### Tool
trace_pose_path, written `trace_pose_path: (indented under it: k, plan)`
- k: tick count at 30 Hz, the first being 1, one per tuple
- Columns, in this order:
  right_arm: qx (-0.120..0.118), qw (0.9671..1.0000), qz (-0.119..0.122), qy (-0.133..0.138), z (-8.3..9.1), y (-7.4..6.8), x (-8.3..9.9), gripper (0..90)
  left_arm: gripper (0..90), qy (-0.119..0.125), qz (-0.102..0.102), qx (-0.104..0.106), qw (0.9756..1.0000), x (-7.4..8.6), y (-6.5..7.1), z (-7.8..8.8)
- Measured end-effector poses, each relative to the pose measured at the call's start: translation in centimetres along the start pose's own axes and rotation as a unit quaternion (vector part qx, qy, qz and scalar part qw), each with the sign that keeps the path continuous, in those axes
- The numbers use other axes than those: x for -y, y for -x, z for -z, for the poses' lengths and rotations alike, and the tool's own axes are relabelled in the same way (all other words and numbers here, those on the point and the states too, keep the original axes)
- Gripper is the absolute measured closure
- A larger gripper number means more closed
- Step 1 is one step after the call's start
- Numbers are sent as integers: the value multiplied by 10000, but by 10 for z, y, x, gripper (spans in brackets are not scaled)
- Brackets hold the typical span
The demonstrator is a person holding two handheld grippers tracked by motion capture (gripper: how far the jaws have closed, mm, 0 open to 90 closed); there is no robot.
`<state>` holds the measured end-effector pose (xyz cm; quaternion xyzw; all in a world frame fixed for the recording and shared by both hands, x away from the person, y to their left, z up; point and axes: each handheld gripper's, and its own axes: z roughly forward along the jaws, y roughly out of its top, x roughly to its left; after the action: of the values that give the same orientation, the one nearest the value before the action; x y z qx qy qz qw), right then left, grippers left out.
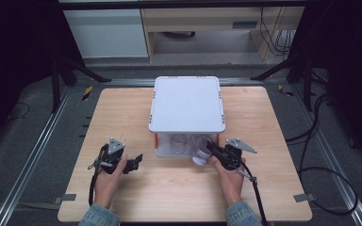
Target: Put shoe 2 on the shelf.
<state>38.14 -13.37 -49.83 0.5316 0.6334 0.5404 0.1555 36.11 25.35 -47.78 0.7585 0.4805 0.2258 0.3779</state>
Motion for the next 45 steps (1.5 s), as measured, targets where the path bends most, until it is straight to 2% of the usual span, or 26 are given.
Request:
trace_pose_path:
  k: [7,12,16,18,20,23,25,28,30,32,35,37,38,40,42,45]
  plan:
    - [29,10000,-1,-79,-3,0,1,821,129,5,5,-2,10000,0,0,0]
    - [-41,9999,17,-128,-6,-4,3,788,129,15,9,8,10000,0,0,0]
    - [-209,9995,-58,-207,-8,-7,1,703,129,69,27,27,10000,-1,0,2]
    - [-271,9994,-28,-215,-5,-9,-2,624,130,146,27,69,9999,-3,0,4]
    - [-354,9992,-62,-196,0,-9,-5,581,145,261,53,131,9996,-6,1,9]
    - [-516,9984,-39,-232,10,-11,-7,564,152,448,43,262,9986,-17,1,18]
    - [-598,9978,67,-279,16,-11,-8,564,154,573,37,321,9978,-28,1,26]
    - [-770,9965,146,-305,27,-10,-11,555,154,650,-42,475,9967,-43,1,36]
    - [-879,9953,249,-325,33,-11,-13,551,162,664,-189,479,9965,-59,2,43]
    - [-979,9939,361,-354,37,-11,-14,534,171,733,-234,434,9961,-72,3,48]
    - [-1054,9925,496,-365,45,-11,-14,568,193,864,-354,481,9945,-96,8,57]
    - [-1140,9911,567,-395,49,-10,-13,638,266,990,-441,490,9929,-112,14,64]
    - [-1158,9905,613,-421,52,-10,-11,671,356,1018,-473,498,9924,-117,18,65]
    - [-1206,9893,650,-500,54,-9,-9,719,425,1001,-532,637,9915,-130,27,65]
    - [-1219,9885,686,-580,56,-8,-6,757,524,975,-444,795,9911,-140,36,60]
    - [-1273,9872,700,-657,58,-9,-2,803,679,875,-529,850,9911,-150,50,47]
